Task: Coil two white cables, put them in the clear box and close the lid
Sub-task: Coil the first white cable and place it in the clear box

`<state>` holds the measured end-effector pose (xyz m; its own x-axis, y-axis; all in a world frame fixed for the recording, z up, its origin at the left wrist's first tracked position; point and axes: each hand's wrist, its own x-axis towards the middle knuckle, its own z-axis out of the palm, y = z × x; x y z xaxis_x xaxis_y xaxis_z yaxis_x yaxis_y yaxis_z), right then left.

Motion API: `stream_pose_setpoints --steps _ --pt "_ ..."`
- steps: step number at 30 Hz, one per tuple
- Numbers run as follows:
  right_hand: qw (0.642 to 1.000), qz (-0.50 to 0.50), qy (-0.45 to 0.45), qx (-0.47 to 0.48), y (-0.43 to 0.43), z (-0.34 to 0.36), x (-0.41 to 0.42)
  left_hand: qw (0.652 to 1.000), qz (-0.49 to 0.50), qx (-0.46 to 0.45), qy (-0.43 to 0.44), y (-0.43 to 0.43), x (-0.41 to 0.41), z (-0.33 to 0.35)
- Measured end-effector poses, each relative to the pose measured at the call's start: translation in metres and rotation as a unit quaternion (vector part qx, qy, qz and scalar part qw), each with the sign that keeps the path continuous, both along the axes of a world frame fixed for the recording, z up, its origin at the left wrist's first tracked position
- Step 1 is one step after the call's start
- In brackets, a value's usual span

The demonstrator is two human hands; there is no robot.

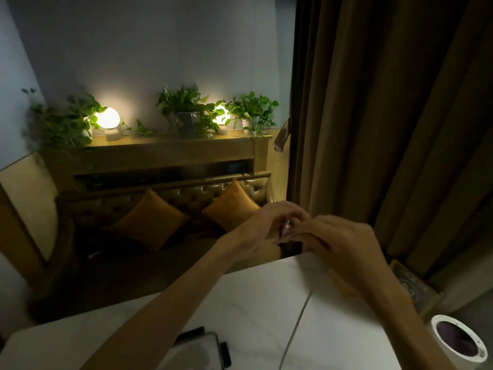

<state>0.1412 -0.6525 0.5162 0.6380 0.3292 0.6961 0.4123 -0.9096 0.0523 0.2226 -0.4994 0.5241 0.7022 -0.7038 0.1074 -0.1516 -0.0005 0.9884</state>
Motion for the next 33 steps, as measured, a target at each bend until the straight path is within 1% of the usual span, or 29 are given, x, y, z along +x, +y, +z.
stream_pose_setpoints --steps 2,4,6,9,11,12,13,14,15,16,18,20,21,22,23,25,26,27,28,30,31,33 --pt "0.999 0.009 -0.047 -0.016 -0.005 0.009 -0.002 1.000 -0.010 0.006 0.002 0.003 -0.004 -0.001" --pt "0.997 0.009 -0.069 -0.023 -0.008 0.017 -0.002 0.999 -0.008 0.020 -0.033 0.001 -0.003 -0.004" --pt "0.996 0.006 -0.078 -0.033 -0.011 0.020 -0.001 0.997 0.021 0.031 -0.063 0.000 -0.002 -0.001" --pt "0.996 0.001 -0.074 -0.049 -0.016 0.019 0.001 0.997 0.062 0.019 -0.044 -0.001 0.001 -0.001" --pt "0.997 0.002 -0.067 -0.036 -0.022 0.019 0.002 0.998 0.027 0.048 -0.034 -0.002 -0.004 -0.001" --pt "0.997 0.007 -0.068 -0.028 -0.025 0.020 0.003 0.999 0.001 0.042 -0.018 -0.003 -0.008 -0.003" --pt "0.997 0.019 -0.070 -0.019 -0.028 0.022 0.004 0.999 -0.017 0.016 0.021 -0.004 -0.013 -0.006" --pt "0.997 0.037 -0.074 -0.008 -0.030 0.024 0.007 0.995 -0.027 -0.030 0.089 -0.004 -0.019 -0.008" --pt "0.995 0.057 -0.076 0.003 -0.031 0.026 0.009 0.983 -0.048 -0.081 0.158 -0.004 -0.024 -0.010" --pt "0.994 0.079 -0.078 0.013 -0.032 0.027 0.011 0.970 -0.080 -0.115 0.198 -0.004 -0.028 -0.012" --pt "0.989 0.112 -0.087 0.028 -0.032 0.029 0.017 0.960 -0.126 -0.135 0.211 -0.005 -0.032 -0.013" --pt "0.983 0.144 -0.079 0.081 -0.029 0.027 0.026 0.957 -0.158 -0.137 0.200 -0.006 -0.033 -0.008" --pt "0.975 0.167 -0.054 0.135 -0.025 0.023 0.029 0.953 -0.179 -0.139 0.199 -0.005 -0.034 -0.004" --pt "0.960 0.192 -0.009 0.204 -0.020 0.019 0.032 0.946 -0.202 -0.146 0.206 -0.005 -0.034 -0.001" --pt "0.935 0.213 0.053 0.278 -0.013 0.013 0.033 0.935 -0.226 -0.160 0.220 -0.004 -0.032 0.001" --pt "0.862 0.238 0.178 0.410 0.005 -0.001 0.028 0.904 -0.259 -0.210 0.269 -0.002 -0.029 0.004" --pt "0.833 0.231 0.212 0.456 0.014 -0.010 0.025 0.891 -0.257 -0.235 0.291 -0.003 -0.025 0.004" --pt "0.822 0.211 0.225 0.479 0.021 -0.017 0.022 0.883 -0.241 -0.258 0.308 -0.005 -0.022 0.004" --pt "0.824 0.186 0.231 0.483 0.027 -0.024 0.019 0.880 -0.216 -0.277 0.319 -0.006 -0.018 0.004" --pt "0.841 0.147 0.257 0.453 0.032 -0.035 0.015 0.874 -0.157 -0.309 0.341 -0.009 -0.009 0.006" --pt "0.846 0.140 0.276 0.434 0.033 -0.040 0.014 0.866 -0.136 -0.327 0.354 -0.009 -0.005 0.008" --pt "0.854 0.128 0.314 0.395 0.032 -0.047 0.008 0.827 -0.118 -0.377 0.400 -0.007 0.002 0.010"
